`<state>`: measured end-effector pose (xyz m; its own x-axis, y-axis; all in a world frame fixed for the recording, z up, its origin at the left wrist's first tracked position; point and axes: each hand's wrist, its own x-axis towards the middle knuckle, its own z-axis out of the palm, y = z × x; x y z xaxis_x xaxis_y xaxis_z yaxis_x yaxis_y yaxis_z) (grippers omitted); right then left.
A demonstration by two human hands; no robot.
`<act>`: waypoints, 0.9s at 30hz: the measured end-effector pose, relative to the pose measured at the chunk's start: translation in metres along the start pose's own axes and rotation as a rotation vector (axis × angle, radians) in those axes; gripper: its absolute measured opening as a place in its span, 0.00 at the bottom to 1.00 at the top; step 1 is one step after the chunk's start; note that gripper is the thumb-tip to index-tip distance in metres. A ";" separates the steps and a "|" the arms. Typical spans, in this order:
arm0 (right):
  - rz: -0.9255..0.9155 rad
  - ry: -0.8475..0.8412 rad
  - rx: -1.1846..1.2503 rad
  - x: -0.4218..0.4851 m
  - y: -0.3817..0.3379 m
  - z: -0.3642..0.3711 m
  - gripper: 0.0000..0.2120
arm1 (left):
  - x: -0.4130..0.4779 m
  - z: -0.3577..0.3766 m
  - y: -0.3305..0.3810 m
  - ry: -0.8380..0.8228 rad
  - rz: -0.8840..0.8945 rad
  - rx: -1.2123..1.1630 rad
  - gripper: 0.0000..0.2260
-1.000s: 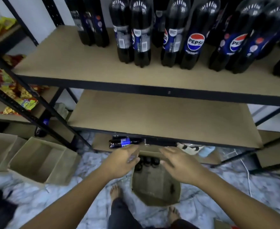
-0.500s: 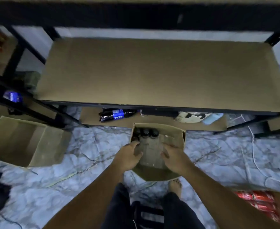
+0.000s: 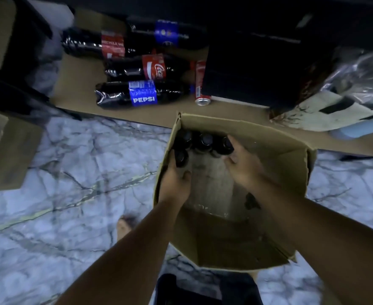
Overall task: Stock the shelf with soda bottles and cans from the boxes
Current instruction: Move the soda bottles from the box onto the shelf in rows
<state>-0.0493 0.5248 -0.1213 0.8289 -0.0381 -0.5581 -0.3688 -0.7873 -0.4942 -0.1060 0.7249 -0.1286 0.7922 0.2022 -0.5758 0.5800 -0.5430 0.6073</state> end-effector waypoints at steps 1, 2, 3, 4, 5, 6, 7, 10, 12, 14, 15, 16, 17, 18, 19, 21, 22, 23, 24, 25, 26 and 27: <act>-0.006 -0.007 -0.021 0.007 0.001 0.004 0.32 | 0.005 0.004 -0.003 0.010 0.002 -0.031 0.31; -0.005 -0.014 -0.040 0.014 0.001 0.007 0.33 | 0.009 0.008 -0.005 0.019 0.007 -0.046 0.29; -0.003 -0.007 -0.052 0.019 0.001 0.008 0.32 | 0.012 0.009 -0.005 0.027 0.008 -0.055 0.27; -0.003 0.014 -0.063 0.022 0.000 0.010 0.31 | 0.015 0.010 -0.004 0.040 0.002 -0.060 0.25; -0.006 0.045 -0.065 0.025 -0.001 0.011 0.29 | 0.019 0.011 -0.004 0.058 -0.005 -0.063 0.23; -0.006 0.072 -0.060 0.025 0.000 0.013 0.25 | 0.020 0.012 -0.003 0.076 -0.011 -0.053 0.19; -0.007 0.088 -0.052 0.024 0.001 0.015 0.20 | 0.020 0.012 -0.003 0.093 -0.014 -0.039 0.16; -0.049 0.066 -0.044 0.008 0.003 0.024 0.14 | 0.010 0.013 -0.004 0.095 0.011 0.013 0.11; -0.105 0.060 -0.044 -0.012 0.004 0.027 0.15 | -0.003 0.010 -0.004 0.079 0.048 0.048 0.14; -0.141 0.053 -0.045 -0.034 0.004 0.025 0.14 | -0.017 0.004 -0.002 0.085 0.086 0.077 0.15; -0.157 0.047 -0.046 -0.046 0.002 0.021 0.14 | -0.026 -0.001 0.001 0.089 0.106 0.085 0.15; -0.178 0.042 -0.048 -0.059 -0.001 0.016 0.14 | -0.036 -0.006 0.005 0.088 0.126 0.087 0.14; -0.204 0.039 -0.051 -0.072 -0.004 0.009 0.15 | -0.047 -0.012 0.010 0.085 0.147 0.086 0.14; -0.231 0.034 -0.052 -0.087 -0.009 0.001 0.15 | -0.060 -0.020 0.016 0.080 0.167 0.085 0.14; -0.251 0.023 -0.048 -0.101 -0.015 -0.009 0.15 | -0.073 -0.028 0.023 0.071 0.182 0.085 0.14; -0.268 0.005 -0.027 -0.131 -0.032 -0.033 0.15 | -0.102 -0.050 0.041 0.050 0.214 0.083 0.14; -0.276 0.007 -0.001 -0.146 -0.042 -0.046 0.14 | -0.117 -0.062 0.052 0.043 0.239 0.093 0.14; -0.286 0.017 0.033 -0.162 -0.054 -0.061 0.13 | -0.133 -0.076 0.064 0.046 0.268 0.110 0.14; -0.294 0.028 0.071 -0.178 -0.067 -0.077 0.12 | -0.149 -0.091 0.076 0.051 0.295 0.131 0.14; -0.303 0.038 0.109 -0.193 -0.081 -0.093 0.11 | -0.165 -0.105 0.089 0.053 0.317 0.149 0.15; -0.314 0.044 0.141 -0.208 -0.095 -0.110 0.11 | -0.180 -0.120 0.102 0.052 0.334 0.154 0.15; -0.330 0.049 0.168 -0.223 -0.110 -0.127 0.11 | -0.194 -0.135 0.115 0.053 0.353 0.148 0.16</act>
<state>-0.1403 0.5413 0.1420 0.9325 0.1677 -0.3199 -0.1393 -0.6503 -0.7468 -0.1673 0.7328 0.1270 0.9492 0.0219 -0.3141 0.2396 -0.6974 0.6755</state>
